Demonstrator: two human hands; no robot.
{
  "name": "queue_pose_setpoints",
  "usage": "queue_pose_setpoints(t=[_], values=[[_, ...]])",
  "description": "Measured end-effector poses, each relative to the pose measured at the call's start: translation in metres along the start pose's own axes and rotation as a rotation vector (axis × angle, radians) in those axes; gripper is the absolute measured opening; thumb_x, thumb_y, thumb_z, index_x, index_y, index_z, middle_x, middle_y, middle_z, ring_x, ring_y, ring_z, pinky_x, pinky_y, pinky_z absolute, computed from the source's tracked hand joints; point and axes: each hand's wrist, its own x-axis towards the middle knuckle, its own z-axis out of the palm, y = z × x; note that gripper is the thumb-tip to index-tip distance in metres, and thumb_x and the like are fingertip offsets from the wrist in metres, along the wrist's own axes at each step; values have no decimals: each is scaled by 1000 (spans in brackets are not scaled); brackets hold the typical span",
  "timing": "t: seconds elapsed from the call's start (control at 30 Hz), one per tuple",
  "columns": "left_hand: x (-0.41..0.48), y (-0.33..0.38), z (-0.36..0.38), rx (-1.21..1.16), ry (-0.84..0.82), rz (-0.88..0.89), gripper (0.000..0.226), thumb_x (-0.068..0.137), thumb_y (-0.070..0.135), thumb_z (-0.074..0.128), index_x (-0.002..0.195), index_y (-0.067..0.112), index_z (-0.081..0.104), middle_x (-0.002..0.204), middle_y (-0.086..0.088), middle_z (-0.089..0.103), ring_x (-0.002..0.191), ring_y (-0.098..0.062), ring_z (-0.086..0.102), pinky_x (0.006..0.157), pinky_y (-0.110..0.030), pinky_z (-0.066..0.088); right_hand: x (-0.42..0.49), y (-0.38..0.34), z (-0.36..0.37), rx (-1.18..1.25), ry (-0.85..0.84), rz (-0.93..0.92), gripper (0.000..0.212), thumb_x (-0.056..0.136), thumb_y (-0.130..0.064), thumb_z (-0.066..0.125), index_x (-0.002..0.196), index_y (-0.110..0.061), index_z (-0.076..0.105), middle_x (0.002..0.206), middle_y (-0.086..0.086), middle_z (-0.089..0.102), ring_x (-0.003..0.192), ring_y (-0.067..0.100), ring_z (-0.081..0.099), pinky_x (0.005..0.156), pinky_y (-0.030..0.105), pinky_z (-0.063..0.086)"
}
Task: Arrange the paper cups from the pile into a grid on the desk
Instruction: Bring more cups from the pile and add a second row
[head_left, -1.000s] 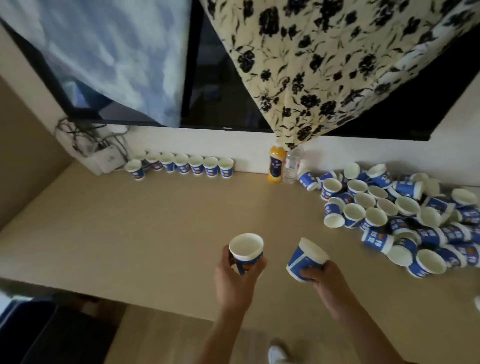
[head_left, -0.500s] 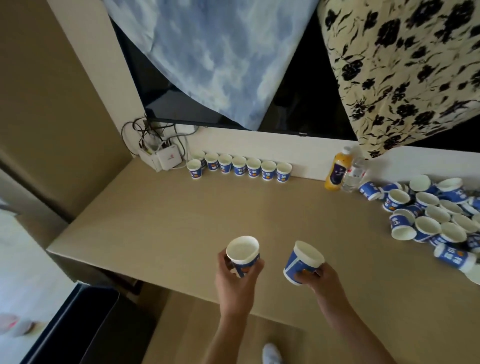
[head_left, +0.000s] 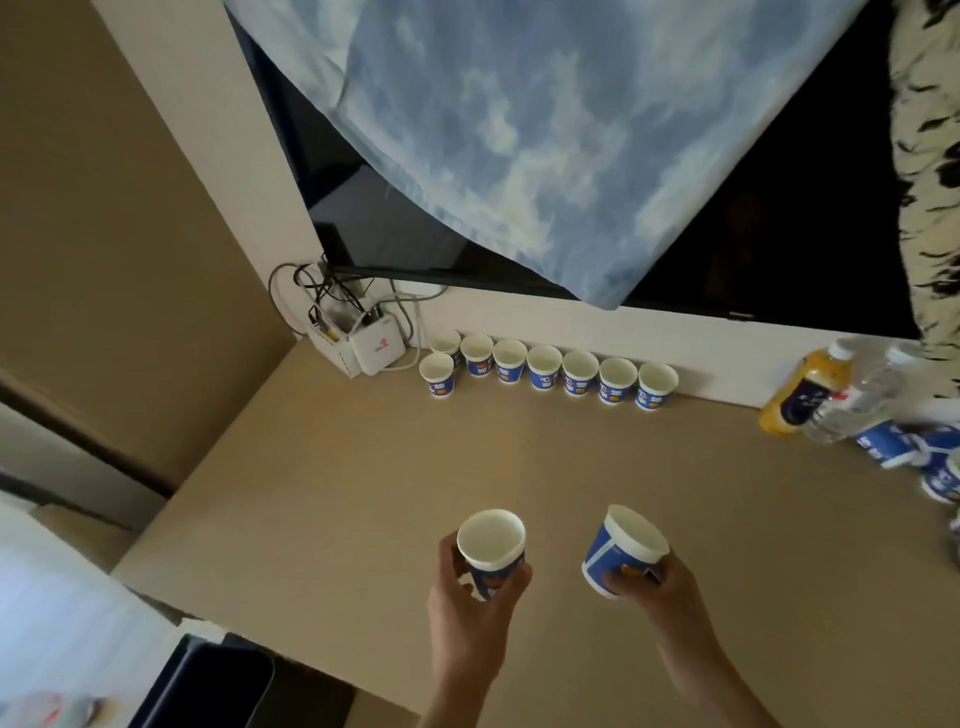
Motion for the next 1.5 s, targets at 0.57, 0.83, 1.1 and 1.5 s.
queue_pose_setpoints(t=[0.57,0.83,1.1,1.5], values=[[251,-85,27,103,1,200,62,63,38,90,113,44,55,101,10,66,94,-12,63,80,-39,54,138,29,112,149,179,-3,104,20,-24,82,120,-10,58,99,4,69,85,14,65,55,14,53],[327,-103,73,83,44,290,61,65,28,91,111,37,51,94,19,65,83,6,61,63,-8,45,209,45,130,97,118,-243,87,31,-15,92,114,-13,65,95,6,77,81,10,74,62,16,55],[343,-113,101,127,56,269,66,69,29,89,123,27,51,109,19,54,101,-6,56,82,-29,46,232,36,141,94,107,-365,63,52,-8,79,114,-15,65,97,1,77,84,8,73,64,16,55],[313,-121,98,97,1,228,27,74,19,81,83,25,57,74,7,60,62,-9,54,59,-17,43,269,35,128,-28,183,-357,56,70,8,81,114,-20,64,105,-1,75,89,4,72,66,14,54]])
